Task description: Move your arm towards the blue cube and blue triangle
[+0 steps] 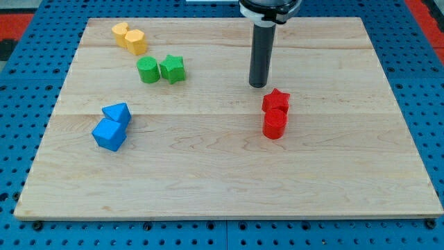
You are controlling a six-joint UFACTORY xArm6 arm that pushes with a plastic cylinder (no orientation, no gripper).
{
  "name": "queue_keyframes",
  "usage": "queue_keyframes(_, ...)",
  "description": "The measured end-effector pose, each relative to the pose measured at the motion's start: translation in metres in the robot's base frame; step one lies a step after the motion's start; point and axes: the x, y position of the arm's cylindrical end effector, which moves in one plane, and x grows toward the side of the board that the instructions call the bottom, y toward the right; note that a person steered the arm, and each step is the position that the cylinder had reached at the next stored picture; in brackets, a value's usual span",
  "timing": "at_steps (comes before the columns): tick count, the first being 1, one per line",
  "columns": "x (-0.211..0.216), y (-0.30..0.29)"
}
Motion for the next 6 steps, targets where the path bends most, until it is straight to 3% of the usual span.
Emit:
queue_keyframes(2,0.014,-0.04)
queue_keyframes(4,0.082,-0.061)
queue_keyframes(6,0.109,-0.116)
